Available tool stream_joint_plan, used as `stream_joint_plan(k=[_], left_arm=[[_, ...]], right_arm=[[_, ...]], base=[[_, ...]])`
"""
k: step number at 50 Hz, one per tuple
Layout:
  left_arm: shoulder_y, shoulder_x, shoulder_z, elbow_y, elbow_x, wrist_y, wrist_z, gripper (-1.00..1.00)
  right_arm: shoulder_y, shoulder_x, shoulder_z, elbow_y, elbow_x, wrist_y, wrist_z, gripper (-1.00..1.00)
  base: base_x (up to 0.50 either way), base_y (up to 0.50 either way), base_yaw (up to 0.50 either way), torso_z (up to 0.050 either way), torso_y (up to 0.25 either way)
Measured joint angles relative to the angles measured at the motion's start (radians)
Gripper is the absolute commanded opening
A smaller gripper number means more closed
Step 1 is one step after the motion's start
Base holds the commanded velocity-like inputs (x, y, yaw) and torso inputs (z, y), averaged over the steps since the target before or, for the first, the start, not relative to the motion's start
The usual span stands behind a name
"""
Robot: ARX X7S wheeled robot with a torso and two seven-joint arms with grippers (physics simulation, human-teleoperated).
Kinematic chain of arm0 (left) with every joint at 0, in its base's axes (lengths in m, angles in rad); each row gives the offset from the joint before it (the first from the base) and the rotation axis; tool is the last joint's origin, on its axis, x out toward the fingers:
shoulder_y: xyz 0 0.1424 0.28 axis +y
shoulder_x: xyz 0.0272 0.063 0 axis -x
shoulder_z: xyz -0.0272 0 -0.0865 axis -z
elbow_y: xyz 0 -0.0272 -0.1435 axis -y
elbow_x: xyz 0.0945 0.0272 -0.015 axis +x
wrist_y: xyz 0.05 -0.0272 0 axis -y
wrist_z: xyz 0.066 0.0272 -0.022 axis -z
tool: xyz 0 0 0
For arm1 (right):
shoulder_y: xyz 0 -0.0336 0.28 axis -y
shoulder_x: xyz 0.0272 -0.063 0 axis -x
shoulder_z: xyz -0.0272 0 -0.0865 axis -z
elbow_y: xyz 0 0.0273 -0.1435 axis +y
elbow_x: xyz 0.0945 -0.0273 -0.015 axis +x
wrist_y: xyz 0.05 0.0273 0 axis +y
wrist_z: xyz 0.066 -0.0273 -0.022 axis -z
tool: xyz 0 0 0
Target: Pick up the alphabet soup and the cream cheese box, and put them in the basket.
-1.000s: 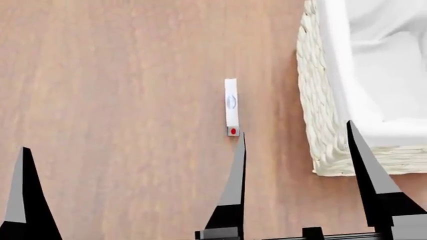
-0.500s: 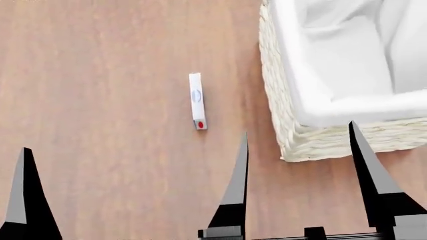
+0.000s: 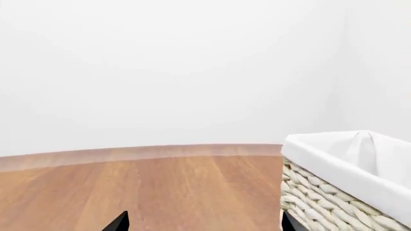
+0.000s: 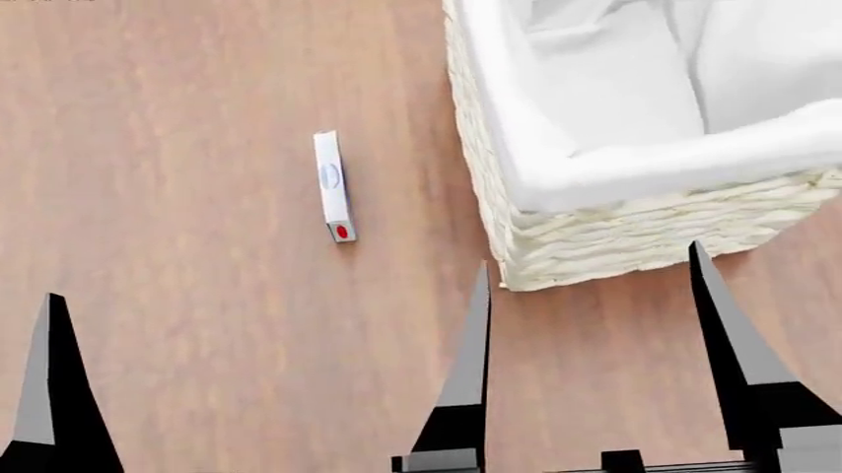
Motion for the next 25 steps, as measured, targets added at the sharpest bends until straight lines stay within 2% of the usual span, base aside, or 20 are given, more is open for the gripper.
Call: stream_joint_plan(k=[25], left_arm=[[0.003,-0.006,0.004,-0.009,-0.002,0.013,-0.007,1.0]], right_arm=[[-0.015,0.024,-0.011,0.005,0.017,-0.015,0.028,1.0]], base=[[0.0,0.0,-0.26,0.0,0.0]])
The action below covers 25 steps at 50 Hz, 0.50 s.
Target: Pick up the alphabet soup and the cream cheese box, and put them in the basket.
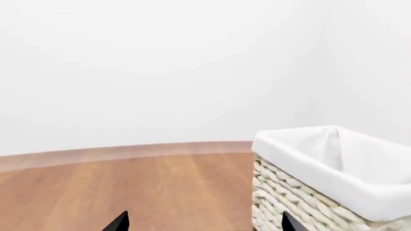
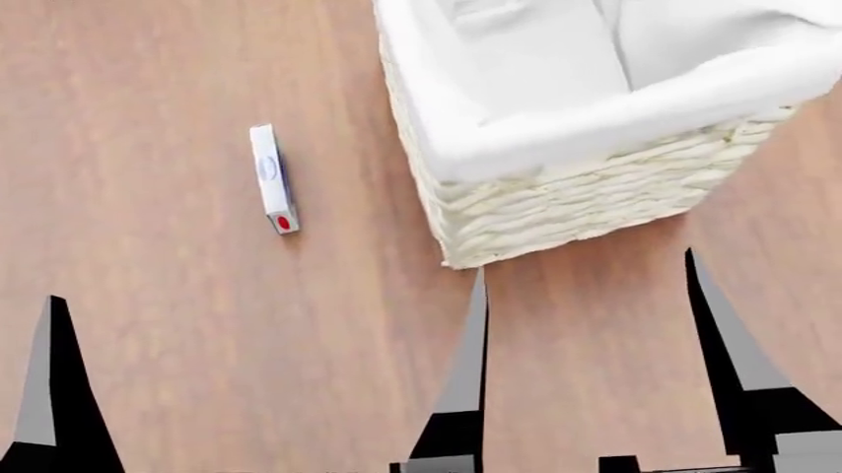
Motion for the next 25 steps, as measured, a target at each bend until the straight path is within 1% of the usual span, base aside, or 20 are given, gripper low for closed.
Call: stream_joint_plan(k=[25], left_arm=[[0.006,-0.01,0.0,0.008,-0.003,0.005,-0.009,1.0]], right_arm=[[0.001,-0.023,0.0,-0.004,-0.024,0.001,-0.029,1.0]], base=[[0.0,0.0,-0.27,0.0,0.0]])
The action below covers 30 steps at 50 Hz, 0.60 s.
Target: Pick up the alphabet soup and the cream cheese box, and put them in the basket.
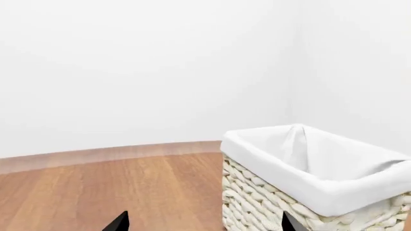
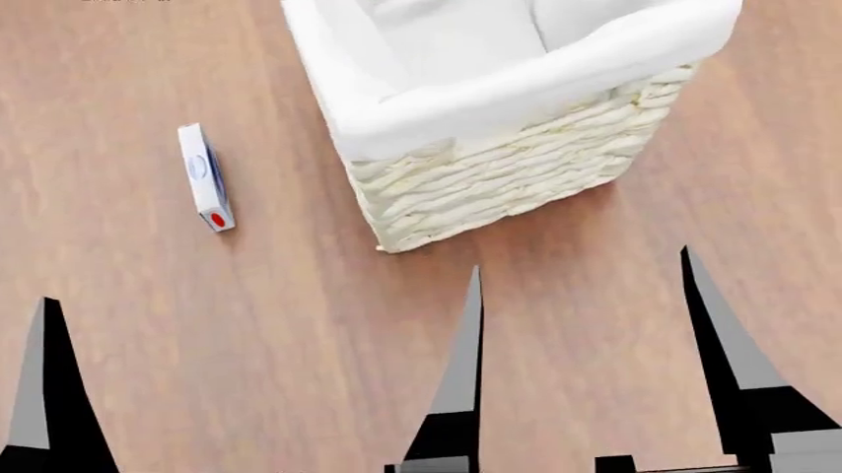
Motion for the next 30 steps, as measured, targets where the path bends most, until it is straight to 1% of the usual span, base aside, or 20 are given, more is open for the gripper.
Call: stream_joint_plan(k=[4,18,30], left_arm=[[0.001,-0.001,0.001,0.0,0.0,0.002,-0.001,1.0],[0.005,-0.004,-0.001,-0.007,-0.007,0.015,-0.004,1.0],[0.008,-0.008,-0.007,-0.014,-0.014,0.024,-0.007,1.0]], right_arm=[[0.0,-0.003,-0.001,-0.001,-0.005,-0.001,-0.004,1.0],[0.0,-0.008,-0.012,-0.001,-0.038,0.004,0.006,1.0],[-0.085,-0.01,-0.026,-0.002,-0.067,-0.04,0.01,1.0]], base=[[0.0,0.0,-0.16,0.0,0.0],[0.0,0.0,0.0,0.0,0.0],[0.0,0.0,0.0,0.0,0.0]])
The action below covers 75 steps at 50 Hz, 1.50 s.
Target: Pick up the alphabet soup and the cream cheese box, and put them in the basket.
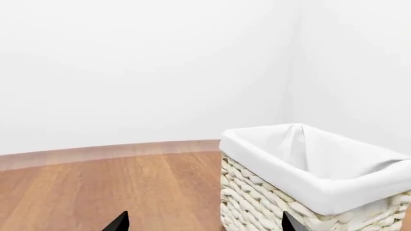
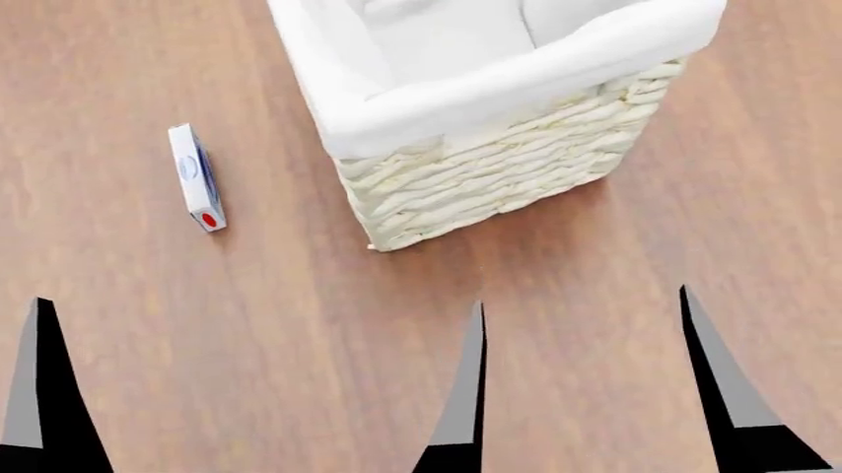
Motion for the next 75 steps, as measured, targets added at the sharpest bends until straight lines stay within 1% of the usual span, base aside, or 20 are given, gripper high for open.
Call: stream_joint_plan(k=[14,24,35,59,75], left_arm=[[0.002,-0.003,0.001,-0.016,-0.001,0.012,-0.001,1.0],[0.003,-0.002,0.006,-0.027,-0.003,0.022,0.001,1.0],[0.007,-0.003,0.009,-0.038,-0.003,0.034,0.0,1.0],[0.028,-0.002,0.01,-0.075,-0.019,0.088,0.003,1.0],[0.035,-0.002,0.004,-0.097,-0.033,0.115,0.002,1.0]], right_arm=[[-0.191,-0.001,-0.011,0.0,-0.017,-0.091,-0.01,1.0],[-0.359,-0.001,0.02,0.0,0.016,-0.132,-0.015,1.0],[-0.487,-0.001,0.061,0.0,0.054,-0.146,-0.014,1.0],[-0.663,-0.002,0.098,0.0,0.049,-0.111,-0.003,1.0],[-0.703,-0.002,0.106,0.0,0.069,-0.059,0.004,1.0]], base=[[0.0,0.0,0.0,0.0,0.0],[0.0,0.0,0.0,0.0,0.0],[0.0,0.0,0.0,0.0,0.0],[0.0,0.0,0.0,0.0,0.0],[0.0,0.0,0.0,0.0,0.0]])
